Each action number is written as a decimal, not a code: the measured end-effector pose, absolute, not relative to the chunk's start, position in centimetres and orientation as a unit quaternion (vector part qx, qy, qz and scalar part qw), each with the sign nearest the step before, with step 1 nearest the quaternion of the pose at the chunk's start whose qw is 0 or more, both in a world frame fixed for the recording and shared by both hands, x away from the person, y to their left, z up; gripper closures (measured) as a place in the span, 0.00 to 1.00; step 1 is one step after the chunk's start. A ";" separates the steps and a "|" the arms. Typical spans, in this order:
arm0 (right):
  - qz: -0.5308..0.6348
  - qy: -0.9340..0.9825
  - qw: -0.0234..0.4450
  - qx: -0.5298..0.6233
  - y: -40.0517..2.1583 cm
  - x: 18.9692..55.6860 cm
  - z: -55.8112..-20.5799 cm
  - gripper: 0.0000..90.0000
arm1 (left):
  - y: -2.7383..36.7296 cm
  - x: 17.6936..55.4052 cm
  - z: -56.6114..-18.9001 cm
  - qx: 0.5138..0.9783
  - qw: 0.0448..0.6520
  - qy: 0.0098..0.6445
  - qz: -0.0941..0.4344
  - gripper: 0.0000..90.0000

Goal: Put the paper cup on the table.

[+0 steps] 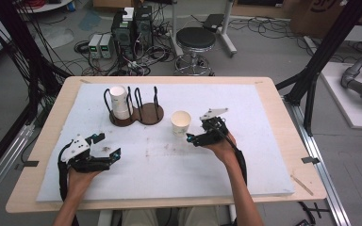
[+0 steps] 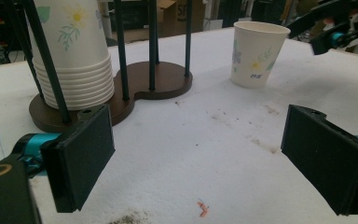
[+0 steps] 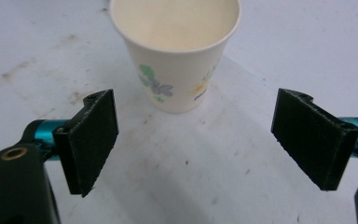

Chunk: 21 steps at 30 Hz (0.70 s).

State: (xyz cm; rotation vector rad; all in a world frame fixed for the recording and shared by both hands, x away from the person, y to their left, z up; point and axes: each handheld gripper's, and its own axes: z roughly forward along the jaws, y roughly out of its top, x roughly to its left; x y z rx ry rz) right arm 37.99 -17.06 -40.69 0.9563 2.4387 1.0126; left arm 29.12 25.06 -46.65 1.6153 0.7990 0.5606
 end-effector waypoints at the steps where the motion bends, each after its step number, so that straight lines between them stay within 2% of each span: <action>1: 0.367 0.852 0.170 0.334 -17.5 37.5 -40.6 0.17 | 25.1 29.1 -46.6 0.693 0.587 0.343 0.241 0.10; 14: 0.448 0.796 0.222 0.342 -23.5 32.3 -41.9 0.17 | 25.0 29.1 -46.7 0.692 0.586 0.346 0.240 0.10; 21: 0.471 0.779 0.216 0.352 -25.3 31.5 -43.8 0.17 | 25.0 29.2 -46.7 0.692 0.585 0.347 0.241 0.11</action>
